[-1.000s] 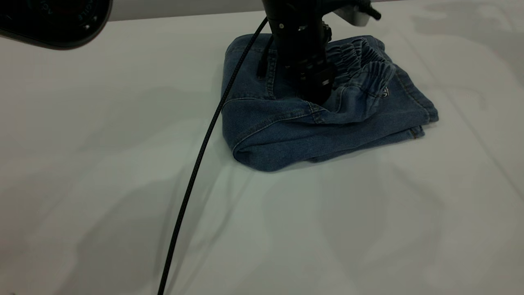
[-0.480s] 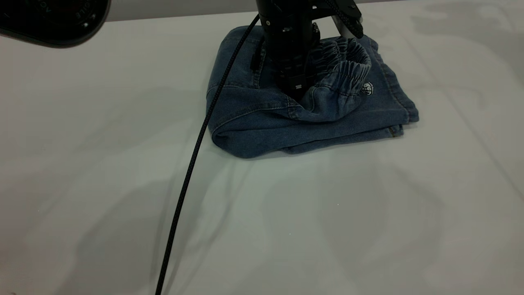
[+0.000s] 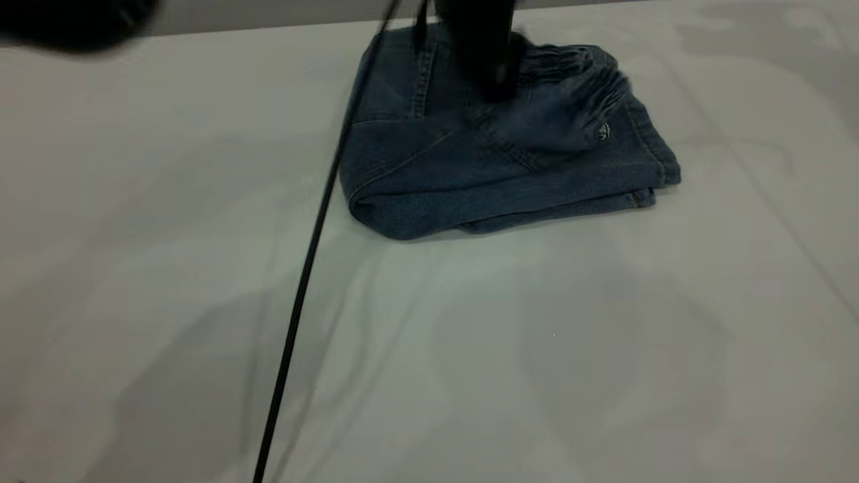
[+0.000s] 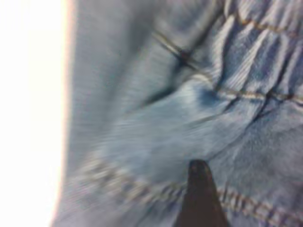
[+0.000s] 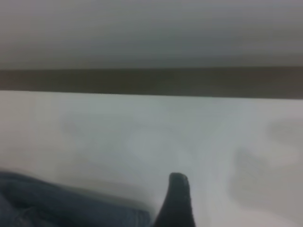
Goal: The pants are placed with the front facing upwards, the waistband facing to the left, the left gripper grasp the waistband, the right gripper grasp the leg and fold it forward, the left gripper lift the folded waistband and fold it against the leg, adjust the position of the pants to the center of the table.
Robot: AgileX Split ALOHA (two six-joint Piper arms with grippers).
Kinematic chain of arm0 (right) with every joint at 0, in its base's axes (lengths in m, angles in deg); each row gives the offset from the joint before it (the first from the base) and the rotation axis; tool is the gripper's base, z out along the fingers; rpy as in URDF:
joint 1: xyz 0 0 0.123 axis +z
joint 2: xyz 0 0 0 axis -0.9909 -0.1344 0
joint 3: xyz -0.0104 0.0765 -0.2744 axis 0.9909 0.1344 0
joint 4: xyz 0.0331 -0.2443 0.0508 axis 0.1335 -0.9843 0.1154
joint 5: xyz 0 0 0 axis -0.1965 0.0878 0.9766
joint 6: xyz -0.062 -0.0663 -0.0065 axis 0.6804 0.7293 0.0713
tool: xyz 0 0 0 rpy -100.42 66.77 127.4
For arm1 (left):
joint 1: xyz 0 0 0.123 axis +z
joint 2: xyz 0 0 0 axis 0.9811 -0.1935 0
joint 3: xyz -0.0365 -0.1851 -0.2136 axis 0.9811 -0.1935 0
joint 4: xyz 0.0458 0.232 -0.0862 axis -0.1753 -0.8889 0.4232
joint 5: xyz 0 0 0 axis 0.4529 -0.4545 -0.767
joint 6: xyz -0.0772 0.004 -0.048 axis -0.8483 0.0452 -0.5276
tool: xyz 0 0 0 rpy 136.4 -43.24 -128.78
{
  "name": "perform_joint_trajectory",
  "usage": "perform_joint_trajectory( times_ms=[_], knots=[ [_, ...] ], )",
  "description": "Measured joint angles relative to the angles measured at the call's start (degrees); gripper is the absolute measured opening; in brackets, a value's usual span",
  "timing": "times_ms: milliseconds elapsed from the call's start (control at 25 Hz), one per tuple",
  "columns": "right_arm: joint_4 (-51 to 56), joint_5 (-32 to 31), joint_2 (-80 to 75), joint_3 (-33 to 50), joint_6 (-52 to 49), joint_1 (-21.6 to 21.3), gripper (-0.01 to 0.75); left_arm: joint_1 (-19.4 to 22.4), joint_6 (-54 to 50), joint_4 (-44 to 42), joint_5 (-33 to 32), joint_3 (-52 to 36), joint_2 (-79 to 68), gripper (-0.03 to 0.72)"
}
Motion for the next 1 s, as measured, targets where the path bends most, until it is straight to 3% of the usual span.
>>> perform_joint_trajectory(
  times_ms=[320,520,800,1000],
  knots=[
    [0.20,0.00,8.69,0.00,-0.89,0.06,0.540,-0.10,-11.28,-0.26,-0.97,0.06,11.57,0.459],
    [0.68,-0.06,16.84,1.05,-2.64,0.06,0.540,-0.17,-24.96,-7.92,-1.21,0.06,18.70,0.459],
    [1.16,-0.10,30.50,11.91,-3.76,0.06,0.540,-0.17,-41.56,-22.37,-1.21,-0.01,29.65,0.459],
    [1.82,-0.05,40.44,21.85,-2.84,0.06,0.540,-0.17,-44.44,-24.23,-1.21,-0.01,37.34,0.459]
  ],
)
